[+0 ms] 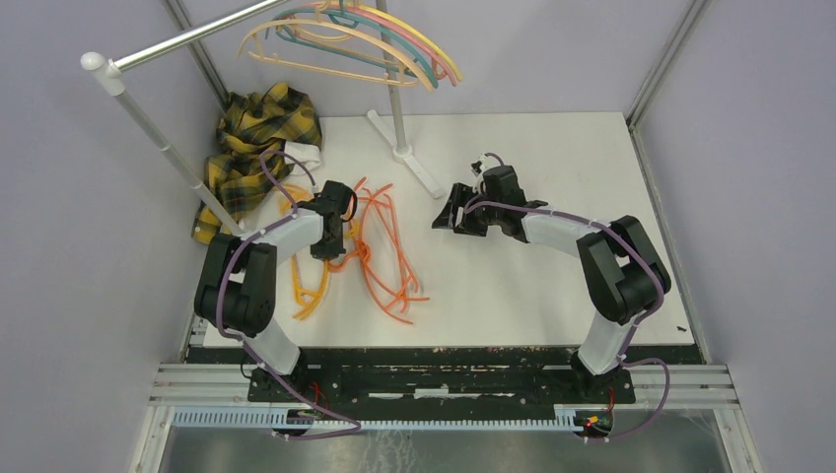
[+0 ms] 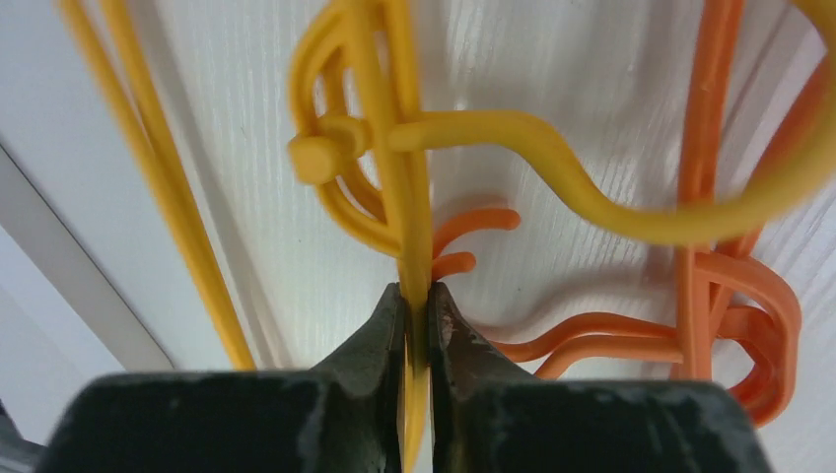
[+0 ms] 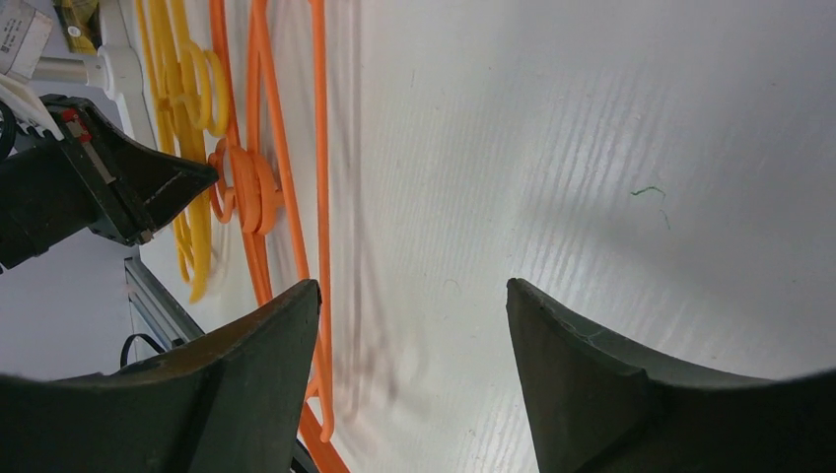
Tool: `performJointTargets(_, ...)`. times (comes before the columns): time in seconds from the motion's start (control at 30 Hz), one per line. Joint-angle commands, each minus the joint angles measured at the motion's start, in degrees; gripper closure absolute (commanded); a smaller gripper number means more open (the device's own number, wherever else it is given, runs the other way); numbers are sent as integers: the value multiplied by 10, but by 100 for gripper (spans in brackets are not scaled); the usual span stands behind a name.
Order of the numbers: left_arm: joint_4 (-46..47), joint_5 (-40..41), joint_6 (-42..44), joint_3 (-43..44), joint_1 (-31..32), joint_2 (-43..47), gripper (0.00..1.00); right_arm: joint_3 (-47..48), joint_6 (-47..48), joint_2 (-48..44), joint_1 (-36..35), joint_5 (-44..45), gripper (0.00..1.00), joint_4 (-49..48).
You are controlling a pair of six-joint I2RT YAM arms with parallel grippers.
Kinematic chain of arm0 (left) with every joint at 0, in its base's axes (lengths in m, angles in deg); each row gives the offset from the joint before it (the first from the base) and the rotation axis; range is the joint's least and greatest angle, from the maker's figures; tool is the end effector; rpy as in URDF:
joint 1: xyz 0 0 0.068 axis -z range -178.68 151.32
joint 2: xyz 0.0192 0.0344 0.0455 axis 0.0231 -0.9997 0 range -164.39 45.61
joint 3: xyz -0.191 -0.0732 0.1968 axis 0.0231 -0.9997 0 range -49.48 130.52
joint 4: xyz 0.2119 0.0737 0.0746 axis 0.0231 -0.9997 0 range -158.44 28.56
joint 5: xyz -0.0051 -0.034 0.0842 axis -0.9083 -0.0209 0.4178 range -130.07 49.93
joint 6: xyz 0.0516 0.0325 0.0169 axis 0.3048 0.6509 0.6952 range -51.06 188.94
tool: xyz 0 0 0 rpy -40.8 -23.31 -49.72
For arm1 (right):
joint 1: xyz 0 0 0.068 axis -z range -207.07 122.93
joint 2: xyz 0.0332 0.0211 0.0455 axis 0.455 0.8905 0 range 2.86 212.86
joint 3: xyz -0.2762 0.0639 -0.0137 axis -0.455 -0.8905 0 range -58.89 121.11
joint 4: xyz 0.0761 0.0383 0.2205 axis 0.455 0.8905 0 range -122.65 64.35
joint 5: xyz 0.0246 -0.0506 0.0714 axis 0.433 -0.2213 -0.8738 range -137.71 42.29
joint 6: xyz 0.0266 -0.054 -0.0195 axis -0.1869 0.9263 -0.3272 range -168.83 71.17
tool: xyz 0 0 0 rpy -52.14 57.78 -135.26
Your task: Organize the hangers
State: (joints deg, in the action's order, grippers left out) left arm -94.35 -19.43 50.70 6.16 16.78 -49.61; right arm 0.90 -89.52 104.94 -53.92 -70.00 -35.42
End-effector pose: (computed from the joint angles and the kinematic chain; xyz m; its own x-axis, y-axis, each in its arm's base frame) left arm 0.2816 -0.0600 0.1810 -0.9191 -0.0499 -0.3909 -0.1480 0.9630 0.2251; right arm 0.3228 0.1841 0.2047 -0.8731 0.2341 -0.4276 -0.1447 0.7132 0.6859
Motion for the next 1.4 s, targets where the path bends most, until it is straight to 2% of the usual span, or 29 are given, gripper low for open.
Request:
performJointTargets(0.0,3,-12,9,15,0,18,96,-5,-2,-4,6,-10,22,-31)
performJointTargets(0.13,-22,-63,1,36,2,59,97,-5,-3,1,7,-11,23,-33)
performJointTargets(0.4,-72,-154,-38,65,13,210,97,-3,-3,7,6,-36,23,-57)
performJointTargets(0.47,-54,-213,-52,49,13,255,97,-7,-1,-7,4,-55,24,-79)
performJointTargets(0.67,60,-328,-94,-12,13,303,97,-2,-13,-19,-29,-150,25,-141)
performJointTargets(0.9,222,-436,-133,-65,13,288,97,-60,-133,-39,-76,-261,26,-428)
performJointTargets(1.1,347,-505,-189,-80,13,283,97,-71,-199,-17,-102,-315,31,-583)
performJointTargets(1.37,430,-543,-254,-68,13,277,97,-73,-233,8,-113,-323,36,-642)
